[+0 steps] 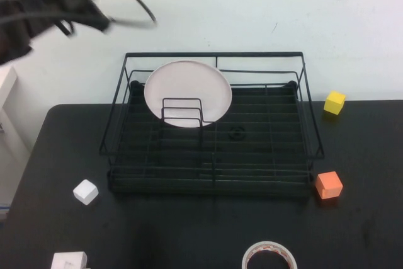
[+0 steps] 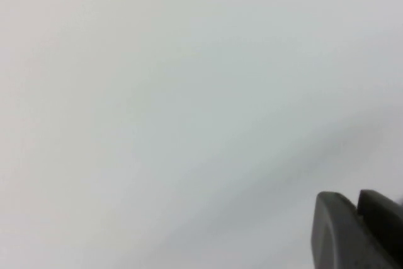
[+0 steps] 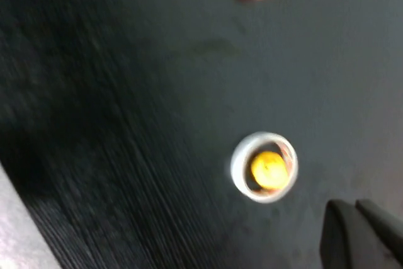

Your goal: Place plate on rack

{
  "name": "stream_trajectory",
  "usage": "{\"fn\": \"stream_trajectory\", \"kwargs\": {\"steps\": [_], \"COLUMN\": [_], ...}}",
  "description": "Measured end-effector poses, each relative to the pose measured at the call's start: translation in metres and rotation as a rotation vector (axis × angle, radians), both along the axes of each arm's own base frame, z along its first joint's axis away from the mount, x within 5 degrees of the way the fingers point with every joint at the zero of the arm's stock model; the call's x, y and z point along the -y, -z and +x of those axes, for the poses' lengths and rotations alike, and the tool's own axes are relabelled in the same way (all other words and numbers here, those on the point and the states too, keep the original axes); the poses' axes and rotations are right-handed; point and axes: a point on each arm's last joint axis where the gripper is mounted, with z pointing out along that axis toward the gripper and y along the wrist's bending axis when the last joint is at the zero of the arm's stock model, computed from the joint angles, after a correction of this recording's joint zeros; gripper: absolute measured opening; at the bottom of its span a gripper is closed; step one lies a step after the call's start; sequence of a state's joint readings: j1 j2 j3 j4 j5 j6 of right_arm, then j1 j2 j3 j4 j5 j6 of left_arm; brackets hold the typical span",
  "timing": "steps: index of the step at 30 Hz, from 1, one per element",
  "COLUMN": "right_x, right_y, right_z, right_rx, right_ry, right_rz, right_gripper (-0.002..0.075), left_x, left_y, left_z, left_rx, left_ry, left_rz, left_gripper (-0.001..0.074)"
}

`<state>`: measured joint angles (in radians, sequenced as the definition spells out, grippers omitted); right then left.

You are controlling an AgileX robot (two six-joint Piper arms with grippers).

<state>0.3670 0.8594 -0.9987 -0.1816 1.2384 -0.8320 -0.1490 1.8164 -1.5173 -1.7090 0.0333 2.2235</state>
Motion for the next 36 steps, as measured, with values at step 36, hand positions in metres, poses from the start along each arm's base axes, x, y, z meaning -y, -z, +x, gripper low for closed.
{"fn": "stream_trajectory", "kwargs": {"steps": [36], "right_x": [-0.011], "right_y": [0.073], "right_z": [-0.026], "right_rx": [0.397], "right_ry": [0.112], "right_rz": [0.601], "right_gripper": [-0.0002], "left_x": [-0.069], "left_y": [0.012], "left_z": [-0.375], "left_rx": [0.287], "left_ry": [-0.133], "left_rz": [-0.79], "left_gripper": [-0.0001]}}
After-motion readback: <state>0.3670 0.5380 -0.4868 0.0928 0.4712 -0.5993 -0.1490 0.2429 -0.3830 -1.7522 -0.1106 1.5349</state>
